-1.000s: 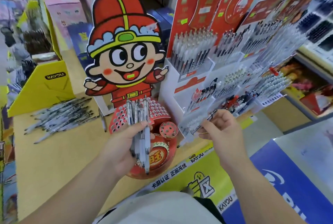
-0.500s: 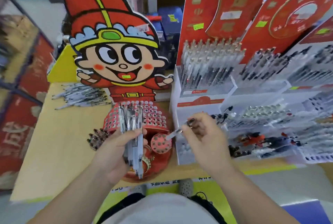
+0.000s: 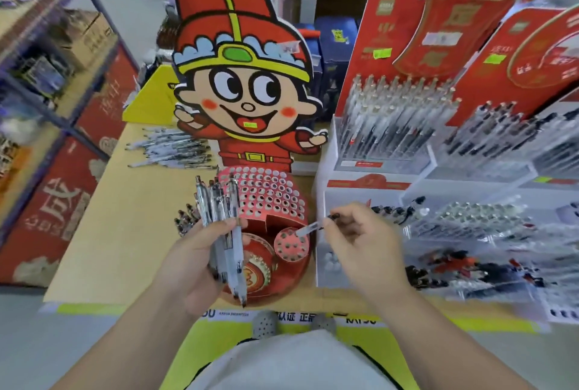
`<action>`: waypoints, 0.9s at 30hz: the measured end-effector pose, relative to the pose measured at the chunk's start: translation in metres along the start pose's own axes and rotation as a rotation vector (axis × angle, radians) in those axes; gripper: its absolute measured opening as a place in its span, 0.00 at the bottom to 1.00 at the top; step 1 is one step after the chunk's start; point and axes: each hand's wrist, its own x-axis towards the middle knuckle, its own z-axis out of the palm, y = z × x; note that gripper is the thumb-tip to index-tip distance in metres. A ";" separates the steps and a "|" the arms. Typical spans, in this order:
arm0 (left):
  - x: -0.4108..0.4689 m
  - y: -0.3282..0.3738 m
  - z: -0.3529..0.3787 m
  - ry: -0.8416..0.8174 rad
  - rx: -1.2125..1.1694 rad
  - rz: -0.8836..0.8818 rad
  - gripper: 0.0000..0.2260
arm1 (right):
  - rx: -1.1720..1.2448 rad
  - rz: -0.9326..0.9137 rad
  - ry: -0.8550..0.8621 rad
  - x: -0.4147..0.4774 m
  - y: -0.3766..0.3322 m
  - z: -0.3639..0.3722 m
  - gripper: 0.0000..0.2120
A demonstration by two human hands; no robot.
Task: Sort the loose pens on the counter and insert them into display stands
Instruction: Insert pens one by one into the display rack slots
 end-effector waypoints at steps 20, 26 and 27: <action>0.024 0.018 -0.025 -0.122 -0.052 -0.064 0.19 | -0.431 -0.007 0.075 0.008 -0.008 0.058 0.05; 0.024 0.019 -0.028 -0.159 -0.022 -0.079 0.18 | -0.446 0.067 0.051 0.013 -0.007 0.067 0.06; 0.024 0.019 -0.028 -0.164 -0.018 -0.082 0.19 | -0.455 0.086 0.035 0.014 -0.006 0.070 0.07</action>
